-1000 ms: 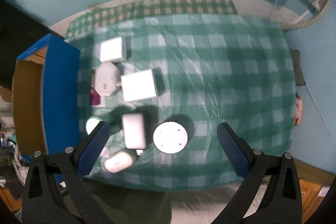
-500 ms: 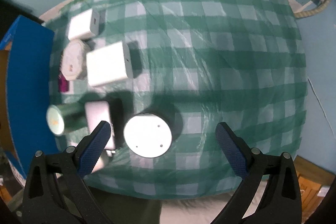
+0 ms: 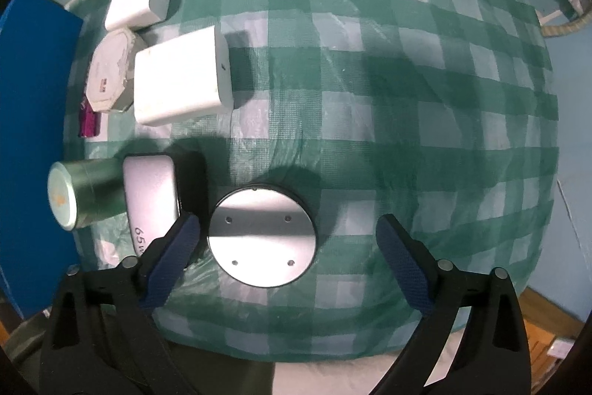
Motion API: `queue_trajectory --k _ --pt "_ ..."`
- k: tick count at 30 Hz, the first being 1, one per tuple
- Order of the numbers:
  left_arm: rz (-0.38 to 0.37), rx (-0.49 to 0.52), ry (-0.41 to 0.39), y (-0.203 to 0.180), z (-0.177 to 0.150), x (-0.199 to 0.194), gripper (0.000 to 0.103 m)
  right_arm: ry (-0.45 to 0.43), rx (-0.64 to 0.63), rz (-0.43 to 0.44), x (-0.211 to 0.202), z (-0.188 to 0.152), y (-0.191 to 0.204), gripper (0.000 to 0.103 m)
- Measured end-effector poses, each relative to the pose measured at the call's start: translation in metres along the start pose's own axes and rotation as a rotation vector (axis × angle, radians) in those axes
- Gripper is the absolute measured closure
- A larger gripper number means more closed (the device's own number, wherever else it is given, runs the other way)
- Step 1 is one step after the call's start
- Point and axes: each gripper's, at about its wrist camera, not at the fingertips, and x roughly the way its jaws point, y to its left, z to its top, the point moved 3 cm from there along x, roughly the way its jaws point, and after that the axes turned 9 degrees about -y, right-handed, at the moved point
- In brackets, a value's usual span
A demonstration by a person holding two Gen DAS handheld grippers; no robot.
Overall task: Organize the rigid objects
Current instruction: 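Grasp the box wall with the left gripper while the right gripper grasps the silver disc, then lift the silver disc with the right gripper toward the box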
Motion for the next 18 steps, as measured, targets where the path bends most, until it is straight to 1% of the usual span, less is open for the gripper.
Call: queue_trajectory --k 1,2,3,4,5,6,7,8,9,10,12,18 --pt "-0.006 0.000 0.000 -0.001 0.000 0.001 0.042 0.005 -0.001 0.001 0.003 0.000 0.002 0.012" --pt "-0.011 0.000 -0.001 -0.001 -0.001 0.001 0.047 0.008 -0.002 0.002 0.006 0.001 0.004 0.017" --pt "-0.015 0.000 0.000 -0.002 -0.001 0.002 0.054 0.021 -0.007 0.000 0.010 0.000 0.005 0.020" --pt "-0.016 0.002 0.006 -0.003 -0.002 0.003 0.058 0.028 -0.010 0.003 0.014 0.001 0.009 0.022" --pt "-0.013 0.006 0.013 -0.004 -0.002 0.004 0.065 0.026 -0.012 0.009 0.015 0.001 0.010 0.024" --pt "-0.012 0.008 0.015 -0.004 -0.003 0.005 0.070 0.024 -0.015 0.014 0.017 0.000 0.011 0.028" --pt "-0.017 0.008 0.015 -0.005 -0.003 0.005 0.072 0.024 -0.021 0.020 0.017 0.000 0.013 0.031" --pt "-0.021 0.005 0.015 -0.005 -0.003 0.005 0.074 0.022 -0.024 0.027 0.017 0.000 0.013 0.040" --pt "-0.028 0.002 0.016 -0.005 -0.003 0.005 0.075 0.019 -0.026 0.028 0.018 0.001 0.013 0.041" --pt "-0.037 -0.002 0.018 -0.005 -0.004 0.006 0.075 0.015 -0.027 0.022 0.018 -0.006 0.013 0.041" --pt "-0.046 -0.001 0.017 -0.005 -0.003 0.006 0.079 0.004 -0.030 0.015 0.020 -0.002 0.011 0.041" --pt "-0.061 0.025 0.021 -0.007 -0.006 0.007 0.080 -0.027 -0.054 0.019 0.021 0.012 0.003 0.041"
